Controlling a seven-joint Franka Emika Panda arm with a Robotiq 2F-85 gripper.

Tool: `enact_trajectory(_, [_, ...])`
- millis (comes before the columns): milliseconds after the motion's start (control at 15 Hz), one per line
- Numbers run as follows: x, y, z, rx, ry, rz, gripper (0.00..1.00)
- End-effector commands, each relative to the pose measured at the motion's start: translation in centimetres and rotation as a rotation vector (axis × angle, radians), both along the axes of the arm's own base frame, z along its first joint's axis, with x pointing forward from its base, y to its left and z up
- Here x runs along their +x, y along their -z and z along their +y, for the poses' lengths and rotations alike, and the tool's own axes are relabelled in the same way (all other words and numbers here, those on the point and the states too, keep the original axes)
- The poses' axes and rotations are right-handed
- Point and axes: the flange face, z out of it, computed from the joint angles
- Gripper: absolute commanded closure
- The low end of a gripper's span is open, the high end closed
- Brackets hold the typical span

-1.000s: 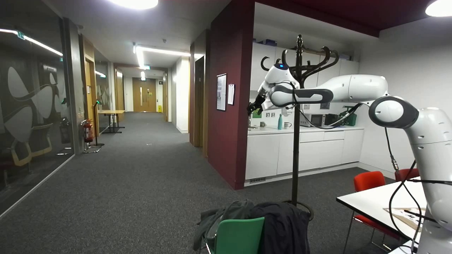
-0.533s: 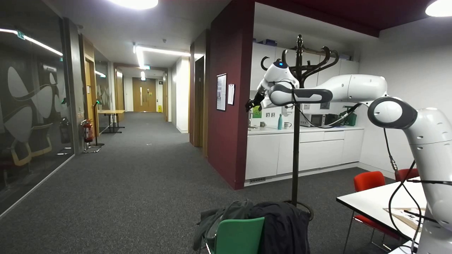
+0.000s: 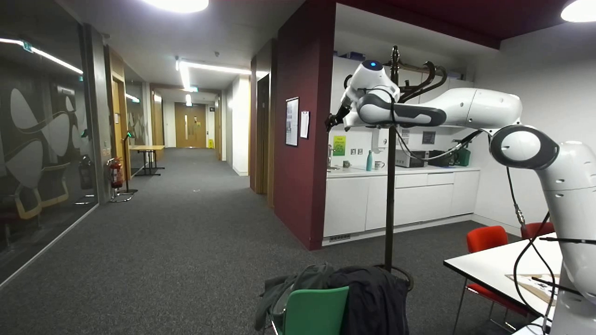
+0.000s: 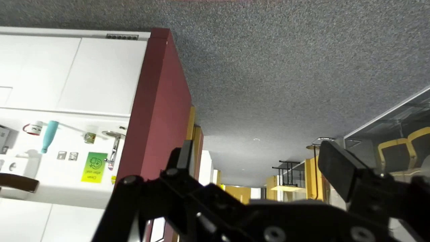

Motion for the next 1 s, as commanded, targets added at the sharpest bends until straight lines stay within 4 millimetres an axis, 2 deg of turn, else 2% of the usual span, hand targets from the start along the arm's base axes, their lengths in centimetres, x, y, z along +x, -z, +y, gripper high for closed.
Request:
enact_trajectory(0, [-3.0,-2.6,0.0,0.05,0.089,0.074,0.0])
enact_trajectory(333, [-6.6,-2.6,0.4,0.113,0.108,0.343,0.0])
enact_trajectory(600, [-9.0,-2.7,1.0,0.145,0.101,0.452,0.0])
enact_trajectory(667, [-9.2,-2.8,1.1,0.148,0.102,0.464,0.0])
enact_trajectory(733, [-7.9,-1.8,1.1,0.123,0.097,0.438,0.0])
enact_trajectory(933, [-8.5,-2.1,1.2,0.127,0.092,0.448,0.0])
